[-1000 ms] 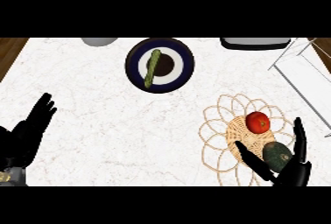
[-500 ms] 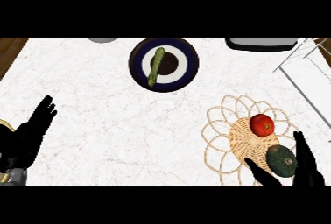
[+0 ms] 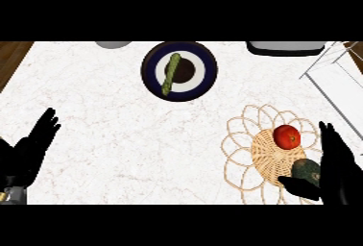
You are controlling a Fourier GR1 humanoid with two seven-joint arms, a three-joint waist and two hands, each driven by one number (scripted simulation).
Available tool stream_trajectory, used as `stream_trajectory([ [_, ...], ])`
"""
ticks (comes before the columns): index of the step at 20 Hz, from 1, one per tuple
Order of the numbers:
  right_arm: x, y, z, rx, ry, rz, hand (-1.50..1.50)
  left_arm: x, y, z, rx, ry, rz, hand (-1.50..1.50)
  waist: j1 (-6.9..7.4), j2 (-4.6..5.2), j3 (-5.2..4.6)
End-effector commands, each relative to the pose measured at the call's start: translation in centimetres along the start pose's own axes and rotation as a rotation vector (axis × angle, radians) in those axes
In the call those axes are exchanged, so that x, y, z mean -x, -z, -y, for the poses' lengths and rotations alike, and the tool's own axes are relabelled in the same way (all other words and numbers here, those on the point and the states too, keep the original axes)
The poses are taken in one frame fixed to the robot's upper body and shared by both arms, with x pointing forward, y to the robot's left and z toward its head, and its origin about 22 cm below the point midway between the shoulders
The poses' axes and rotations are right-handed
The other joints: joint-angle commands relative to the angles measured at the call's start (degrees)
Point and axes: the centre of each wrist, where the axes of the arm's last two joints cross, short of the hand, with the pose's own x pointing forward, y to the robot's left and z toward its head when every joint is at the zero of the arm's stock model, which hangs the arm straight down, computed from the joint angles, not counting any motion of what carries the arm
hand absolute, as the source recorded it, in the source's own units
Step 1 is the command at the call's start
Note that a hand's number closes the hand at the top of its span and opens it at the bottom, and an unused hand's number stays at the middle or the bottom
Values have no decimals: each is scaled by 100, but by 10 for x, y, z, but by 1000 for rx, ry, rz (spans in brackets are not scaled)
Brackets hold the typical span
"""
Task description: Pick the tomato from the placemat and place it in the tiered shelf
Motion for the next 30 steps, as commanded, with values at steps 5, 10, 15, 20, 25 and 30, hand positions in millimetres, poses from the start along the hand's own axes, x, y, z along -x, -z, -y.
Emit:
stream_trajectory([
  [5,-39,20,-12,-38,-72,-44,-150,1,-1,-4,11,2,-6,0,-29,-3,22],
  [10,-13,28,-1,-30,-82,-51,-150,25,-1,-10,-16,-17,-13,0,-56,-7,22],
  [15,-23,57,-37,-24,-54,-16,-150,8,6,-6,7,-18,-13,0,-35,-3,23],
  [20,-15,55,-45,-27,-69,-22,-150,8,1,-9,-21,-7,-9,0,-39,-5,23],
  [25,-11,70,-49,-55,-56,-37,-150,-2,-10,-10,-5,-7,3,0,-24,-7,24],
  [30,-16,82,-59,-66,-5,-8,150,11,-2,-24,1,-1,-8,0,-12,2,24],
])
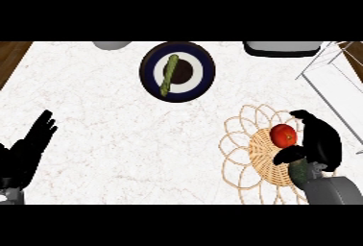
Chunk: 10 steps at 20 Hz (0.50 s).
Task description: Pick the tomato from the placemat and place it in the tiered shelf
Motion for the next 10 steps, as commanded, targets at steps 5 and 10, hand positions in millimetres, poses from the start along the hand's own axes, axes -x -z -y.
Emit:
stream_trajectory([
  [5,7,6,-19,20,-62,40,150,1,-3,9,-12,-7,8,0,28,58,72],
  [10,8,-2,-7,115,-72,52,150,-6,13,5,-3,-10,-9,0,-11,54,70],
])
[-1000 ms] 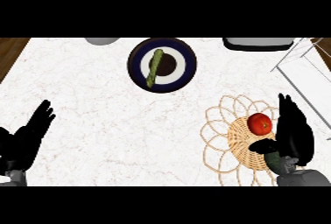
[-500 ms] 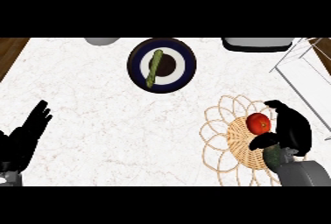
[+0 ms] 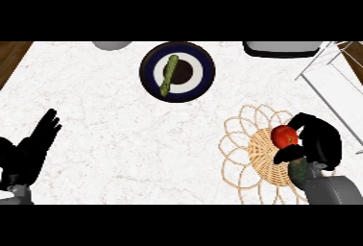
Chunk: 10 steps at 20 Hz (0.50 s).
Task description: Pick the tomato from the placemat and place it in the tiered shelf
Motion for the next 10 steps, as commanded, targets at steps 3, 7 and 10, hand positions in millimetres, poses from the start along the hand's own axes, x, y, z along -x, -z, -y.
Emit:
stream_trajectory([
  [3,2,-11,3,119,-8,24,150,10,-13,3,12,12,-12,0,10,73,86],
  [7,-37,3,39,120,-35,-104,150,-1,-4,-10,8,-5,-5,0,27,76,82],
  [10,-68,37,48,38,-74,-309,150,-3,3,5,30,0,9,0,131,112,75],
])
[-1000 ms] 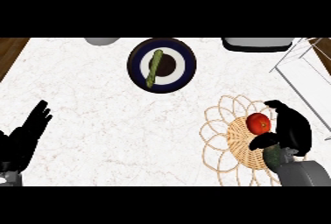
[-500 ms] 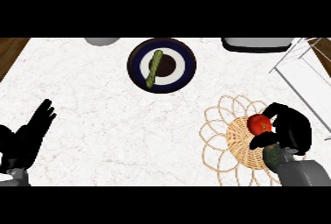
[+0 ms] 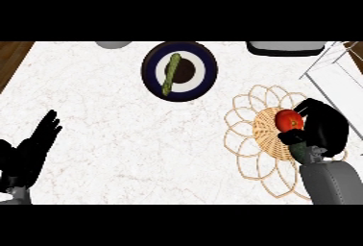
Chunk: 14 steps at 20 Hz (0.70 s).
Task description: Pick the tomato from the placemat and place it in the tiered shelf
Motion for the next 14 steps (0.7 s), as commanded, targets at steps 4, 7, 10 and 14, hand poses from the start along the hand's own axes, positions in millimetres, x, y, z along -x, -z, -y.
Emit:
stream_trajectory([
  [4,-89,41,63,-6,-39,-257,150,1,0,1,6,8,-2,0,69,13,14],
  [7,-108,42,74,45,3,-280,150,3,-7,5,1,8,15,0,47,7,18],
  [10,-120,28,122,72,93,-264,150,1,15,-11,-24,1,-11,0,-74,-6,11],
  [14,-118,-4,150,139,290,-254,150,-7,6,-20,-17,-6,-9,0,-114,-49,14],
])
